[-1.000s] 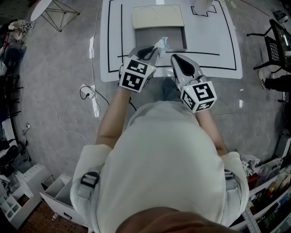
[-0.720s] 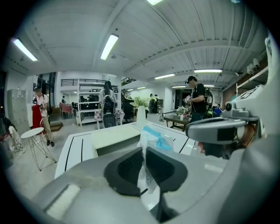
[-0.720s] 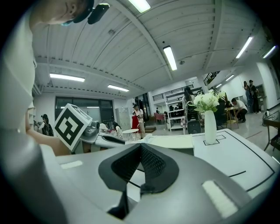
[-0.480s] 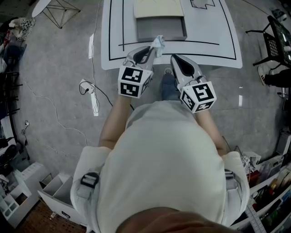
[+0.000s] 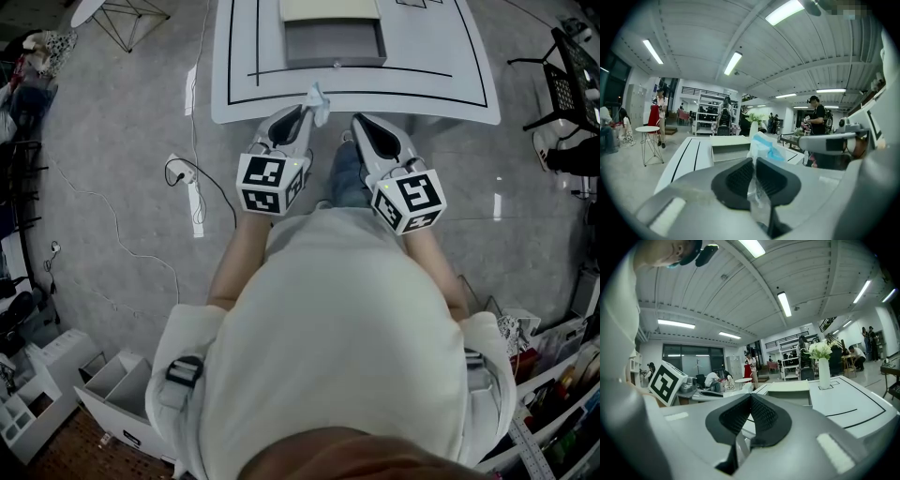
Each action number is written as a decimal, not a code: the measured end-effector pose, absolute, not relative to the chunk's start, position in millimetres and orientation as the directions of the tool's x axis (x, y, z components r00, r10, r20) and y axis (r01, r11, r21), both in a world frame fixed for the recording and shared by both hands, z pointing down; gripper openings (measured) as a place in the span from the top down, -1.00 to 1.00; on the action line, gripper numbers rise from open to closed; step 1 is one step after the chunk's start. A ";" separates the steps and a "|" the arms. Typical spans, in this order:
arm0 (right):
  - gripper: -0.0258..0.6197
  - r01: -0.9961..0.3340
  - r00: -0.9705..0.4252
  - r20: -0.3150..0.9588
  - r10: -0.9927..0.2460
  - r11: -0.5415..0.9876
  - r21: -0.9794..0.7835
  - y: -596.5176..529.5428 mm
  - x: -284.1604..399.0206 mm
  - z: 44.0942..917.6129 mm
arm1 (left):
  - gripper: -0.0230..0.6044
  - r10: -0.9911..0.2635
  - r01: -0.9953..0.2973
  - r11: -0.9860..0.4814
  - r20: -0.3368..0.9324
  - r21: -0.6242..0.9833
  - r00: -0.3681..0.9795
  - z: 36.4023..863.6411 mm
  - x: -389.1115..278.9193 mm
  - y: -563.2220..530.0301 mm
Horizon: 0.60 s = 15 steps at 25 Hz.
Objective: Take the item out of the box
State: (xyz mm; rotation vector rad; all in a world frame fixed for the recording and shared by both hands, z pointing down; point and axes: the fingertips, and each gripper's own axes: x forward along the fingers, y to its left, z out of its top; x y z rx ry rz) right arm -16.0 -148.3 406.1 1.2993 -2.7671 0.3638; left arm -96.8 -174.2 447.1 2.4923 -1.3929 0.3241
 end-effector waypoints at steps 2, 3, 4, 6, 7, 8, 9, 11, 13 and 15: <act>0.92 -0.764 -0.644 0.156 -0.749 0.618 -0.186 -140.0 -16.3 405.4 | 0.82 -0.801 -0.860 -0.490 0.316 0.145 0.509 448.0 -100.1 -164.3; 0.92 -0.764 -0.644 0.156 -0.749 0.618 -0.186 -136.0 -16.3 405.4 | 0.82 -0.804 -0.862 -0.482 0.312 0.155 0.506 448.6 -101.9 -159.4; 0.92 -0.763 -0.644 0.155 -0.749 0.619 -0.186 -132.0 -16.1 405.8 | 0.82 -0.810 -0.866 -0.473 0.307 0.162 0.500 449.4 -103.6 -154.5; 0.92 -0.763 -0.645 0.153 -0.749 0.618 -0.187 -124.6 -14.6 407.2 | 0.82 -0.820 -0.873 -0.456 0.297 0.175 0.488 451.4 -106.3 -145.0; 0.92 -0.763 -0.644 0.153 -0.749 0.618 -0.188 -121.7 -13.9 407.6 | 0.82 -0.824 -0.875 -0.448 0.294 0.183 0.484 452.6 -107.4 -140.9; 0.92 -0.763 -0.644 0.152 -0.750 0.618 -0.188 -119.4 -13.7 407.6 | 0.82 -0.826 -0.876 -0.442 0.293 0.193 0.481 453.6 -108.7 -137.7; 0.92 -0.763 -0.644 0.151 -0.750 0.618 -0.189 -117.8 -13.7 407.2 | 0.82 -0.828 -0.877 -0.437 0.291 0.202 0.479 454.2 -110.2 -135.4; 0.92 -0.763 -0.644 0.149 -0.750 0.618 -0.190 -115.6 -14.5 406.3 | 0.82 -0.833 -0.880 -0.427 0.286 0.210 0.473 453.9 -114.2 -132.0; 0.92 -0.762 -0.646 0.148 -0.749 0.620 -0.189 -112.9 -15.8 405.4 | 0.82 -0.841 -0.884 -0.416 0.280 0.212 0.463 451.8 -118.2 -128.7; 0.92 -0.760 -0.648 0.146 -0.748 0.623 -0.186 -110.2 -17.1 404.2 | 0.82 -0.846 -0.888 -0.409 0.276 0.211 0.456 449.9 -120.8 -126.2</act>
